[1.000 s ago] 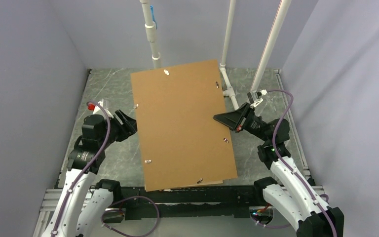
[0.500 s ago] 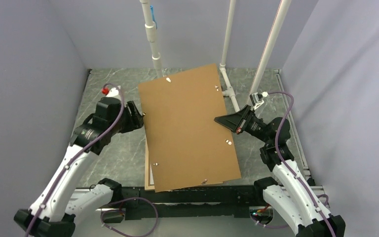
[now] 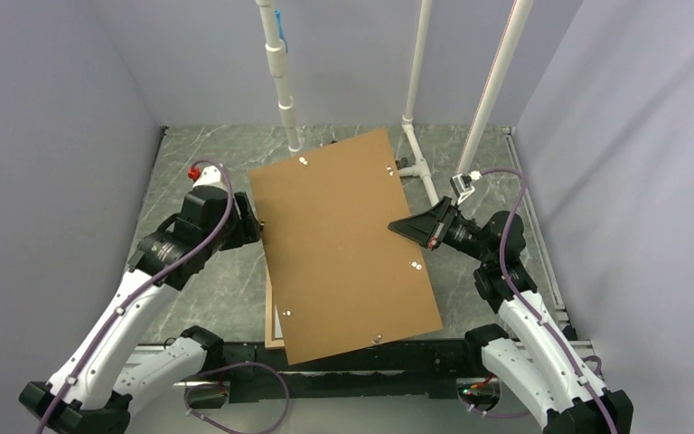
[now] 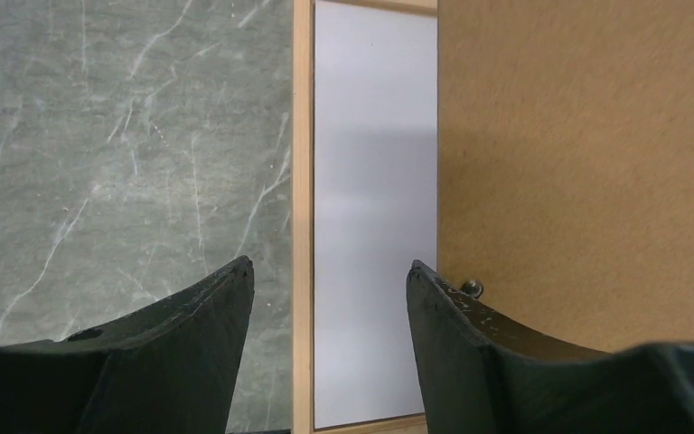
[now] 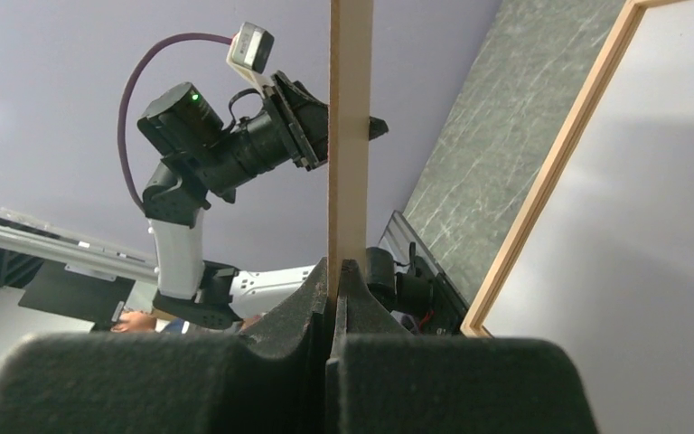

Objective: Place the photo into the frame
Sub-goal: Place the photo frame item in the photo frame.

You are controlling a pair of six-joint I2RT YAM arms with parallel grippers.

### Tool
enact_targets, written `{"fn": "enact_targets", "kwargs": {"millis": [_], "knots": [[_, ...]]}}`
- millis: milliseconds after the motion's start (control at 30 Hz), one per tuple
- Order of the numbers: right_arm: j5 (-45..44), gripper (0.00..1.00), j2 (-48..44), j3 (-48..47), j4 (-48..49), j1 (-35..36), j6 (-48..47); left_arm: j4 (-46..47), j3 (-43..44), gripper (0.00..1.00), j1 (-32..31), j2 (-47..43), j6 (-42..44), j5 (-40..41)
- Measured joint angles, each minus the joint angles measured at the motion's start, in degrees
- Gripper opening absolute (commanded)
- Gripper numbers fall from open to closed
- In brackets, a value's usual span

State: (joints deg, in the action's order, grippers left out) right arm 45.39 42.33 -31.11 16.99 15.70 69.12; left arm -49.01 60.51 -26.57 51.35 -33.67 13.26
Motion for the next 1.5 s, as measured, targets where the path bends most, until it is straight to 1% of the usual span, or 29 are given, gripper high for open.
{"fn": "enact_targets", "kwargs": {"millis": [133, 267, 600, 767, 867, 1133, 1367, 1500], "knots": [[1.0, 0.00, -0.5, 0.0, -1.1, 0.3, -0.2, 1.4, -1.9, 0.69, 0.0, -3.5, -0.2, 1.4], [1.5, 0.00, -0.6, 0.0, -1.1, 0.3, -0.2, 1.0, -2.0, 0.69, -0.1, -4.3, -0.2, 2.8], [1.2, 0.00, -0.4, 0.0, -1.7, 0.4, -0.9, -0.1, -2.2, 0.70, -0.1, -0.4, -0.2, 5.2], [-0.4, 0.00, 0.7, 0.0, -3.4, 0.5, -1.6, 0.2, -4.2, 0.64, 0.7, 2.0, -0.3, 4.7], [-1.8, 0.00, 2.0, 0.7, -3.6, 0.5, -1.7, 1.7, -6.9, 0.60, 2.8, 3.7, -0.2, 2.2], [-6.0, 0.00, 6.1, 2.6, -3.7, 0.5, -2.6, 9.6, -17.7, 0.49, 12.6, 7.1, 0.0, -10.8], [-8.9, 0.00, 8.2, 3.9, -3.5, 0.5, -3.3, 17.9, -24.2, 0.42, 15.1, 13.8, -0.1, -19.3], [-10.3, 0.00, 9.6, 5.2, -2.3, 0.5, -3.6, 20.8, -25.8, 0.39, 15.4, 17.2, -0.2, -21.2]]}}
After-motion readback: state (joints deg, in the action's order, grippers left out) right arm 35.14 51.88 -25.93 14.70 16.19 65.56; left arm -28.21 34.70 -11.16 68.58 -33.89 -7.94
